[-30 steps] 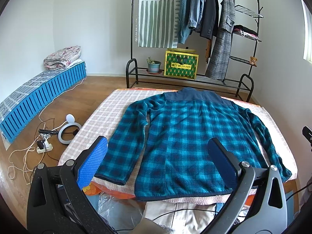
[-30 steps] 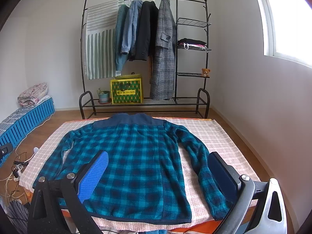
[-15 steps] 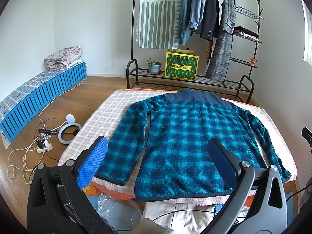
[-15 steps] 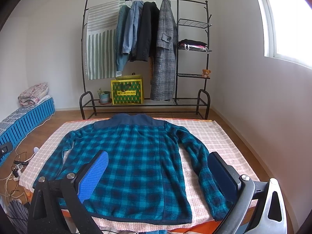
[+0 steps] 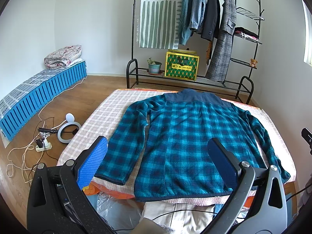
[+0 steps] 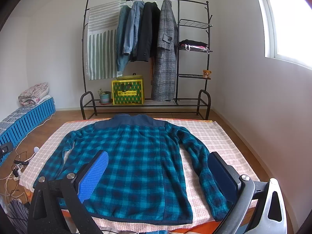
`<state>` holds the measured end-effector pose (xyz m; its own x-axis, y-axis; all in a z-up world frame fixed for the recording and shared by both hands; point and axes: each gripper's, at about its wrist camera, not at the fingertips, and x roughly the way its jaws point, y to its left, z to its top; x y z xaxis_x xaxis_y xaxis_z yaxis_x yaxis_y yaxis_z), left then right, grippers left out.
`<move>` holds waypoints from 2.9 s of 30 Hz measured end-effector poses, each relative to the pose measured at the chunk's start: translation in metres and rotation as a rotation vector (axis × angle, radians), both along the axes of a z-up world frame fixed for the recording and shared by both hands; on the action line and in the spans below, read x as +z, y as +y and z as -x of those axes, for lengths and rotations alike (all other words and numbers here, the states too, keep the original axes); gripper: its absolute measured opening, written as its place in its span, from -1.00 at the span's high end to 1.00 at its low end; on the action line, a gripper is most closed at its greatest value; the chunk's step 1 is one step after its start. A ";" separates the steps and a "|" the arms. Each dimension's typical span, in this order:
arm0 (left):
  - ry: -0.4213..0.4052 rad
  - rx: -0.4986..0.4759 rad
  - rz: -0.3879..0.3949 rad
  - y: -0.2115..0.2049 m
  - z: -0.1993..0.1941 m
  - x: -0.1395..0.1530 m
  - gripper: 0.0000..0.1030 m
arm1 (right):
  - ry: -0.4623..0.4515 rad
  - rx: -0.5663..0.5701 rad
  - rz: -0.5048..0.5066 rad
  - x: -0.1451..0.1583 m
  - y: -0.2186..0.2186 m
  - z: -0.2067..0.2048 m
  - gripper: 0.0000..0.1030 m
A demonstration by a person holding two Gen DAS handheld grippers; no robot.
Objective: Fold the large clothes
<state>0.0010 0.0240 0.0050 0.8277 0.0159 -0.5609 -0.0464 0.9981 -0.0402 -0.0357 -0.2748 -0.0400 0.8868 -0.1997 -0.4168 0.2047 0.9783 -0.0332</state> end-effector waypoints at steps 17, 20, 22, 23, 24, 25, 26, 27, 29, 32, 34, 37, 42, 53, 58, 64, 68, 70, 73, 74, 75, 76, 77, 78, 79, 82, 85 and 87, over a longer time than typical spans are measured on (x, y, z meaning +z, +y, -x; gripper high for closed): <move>-0.001 0.000 0.002 0.003 0.000 -0.001 -1.00 | 0.002 0.002 0.000 0.000 0.002 -0.002 -0.99; -0.001 0.000 0.005 0.002 0.000 -0.001 -1.00 | 0.001 0.003 0.000 0.000 0.002 -0.002 -0.99; 0.002 0.004 0.005 0.008 0.000 0.002 -1.00 | 0.001 0.003 0.002 0.000 0.002 -0.002 -0.99; 0.003 0.007 0.005 0.011 -0.001 0.002 -1.00 | 0.001 0.002 0.001 0.000 0.003 -0.002 -0.99; 0.006 0.009 0.006 0.013 -0.001 0.003 -1.00 | 0.002 0.003 0.001 0.001 0.003 -0.003 -0.99; 0.010 0.011 0.007 0.016 -0.002 0.003 -1.00 | 0.002 0.004 0.000 0.000 0.003 -0.002 -0.99; 0.012 0.013 0.006 0.017 -0.003 0.003 -1.00 | 0.003 0.004 0.001 0.001 0.005 -0.003 -0.99; 0.014 0.016 0.006 0.018 -0.004 0.003 -1.00 | 0.005 0.004 0.002 0.001 0.006 -0.004 -0.99; 0.018 0.020 0.001 0.017 -0.007 0.002 -1.00 | 0.006 0.007 0.002 0.000 0.006 -0.007 -0.99; 0.019 0.038 -0.015 0.015 -0.015 -0.006 -1.00 | 0.009 0.014 -0.001 -0.003 0.006 -0.012 -0.99; 0.017 0.057 -0.027 0.019 -0.020 -0.009 -1.00 | 0.008 0.015 0.002 -0.005 0.008 -0.016 -0.99; 0.016 0.081 -0.051 0.027 -0.030 -0.011 -1.00 | 0.013 0.023 -0.004 -0.007 0.009 -0.022 -0.99; 0.034 0.124 -0.064 0.060 -0.057 -0.025 -1.00 | 0.017 0.078 -0.021 -0.014 0.016 -0.042 -0.99; 0.226 0.139 0.185 0.176 -0.136 -0.127 -0.49 | -0.065 0.225 -0.257 -0.041 0.024 -0.090 -0.99; 0.408 0.119 0.312 0.205 -0.168 -0.202 -0.39 | 0.047 0.242 -0.341 -0.066 0.029 -0.131 -0.80; 0.488 0.156 0.388 0.225 -0.189 -0.255 -0.38 | 0.215 0.295 -0.490 -0.104 0.031 -0.182 -0.33; 0.528 0.123 0.413 0.224 -0.205 -0.277 -0.20 | 0.285 0.350 -0.484 -0.117 0.049 -0.206 -0.21; 0.527 0.113 0.393 0.219 -0.209 -0.280 -0.20 | 0.308 0.381 -0.465 -0.119 0.061 -0.213 -0.19; 0.518 0.088 0.376 0.213 -0.217 -0.280 0.01 | 0.339 0.437 -0.449 -0.119 0.079 -0.226 -0.12; 0.518 0.081 0.377 0.212 -0.218 -0.280 0.61 | 0.350 0.458 -0.438 -0.119 0.086 -0.231 -0.08; 0.519 0.075 0.372 0.211 -0.220 -0.280 0.89 | 0.362 0.475 -0.431 -0.121 0.091 -0.235 -0.06; 0.520 0.066 0.377 0.211 -0.222 -0.281 0.94 | 0.374 0.488 -0.428 -0.122 0.096 -0.243 -0.03; 0.510 0.069 0.390 0.213 -0.223 -0.280 0.95 | 0.387 0.499 -0.426 -0.123 0.100 -0.249 -0.02; 0.499 0.070 0.406 0.213 -0.223 -0.278 0.95 | 0.400 0.514 -0.429 -0.124 0.104 -0.255 -0.02; 0.479 0.067 0.431 0.214 -0.222 -0.274 0.95 | 0.413 0.528 -0.432 -0.125 0.107 -0.260 -0.02; 0.403 0.033 0.481 0.213 -0.217 -0.251 0.96 | 0.439 0.552 -0.439 -0.125 0.112 -0.280 -0.02; 0.326 -0.033 0.524 0.206 -0.210 -0.222 0.96 | 0.461 0.573 -0.469 -0.123 0.116 -0.305 -0.02; 0.279 -0.091 0.543 0.197 -0.205 -0.203 0.96 | 0.474 0.600 -0.479 -0.120 0.125 -0.326 -0.02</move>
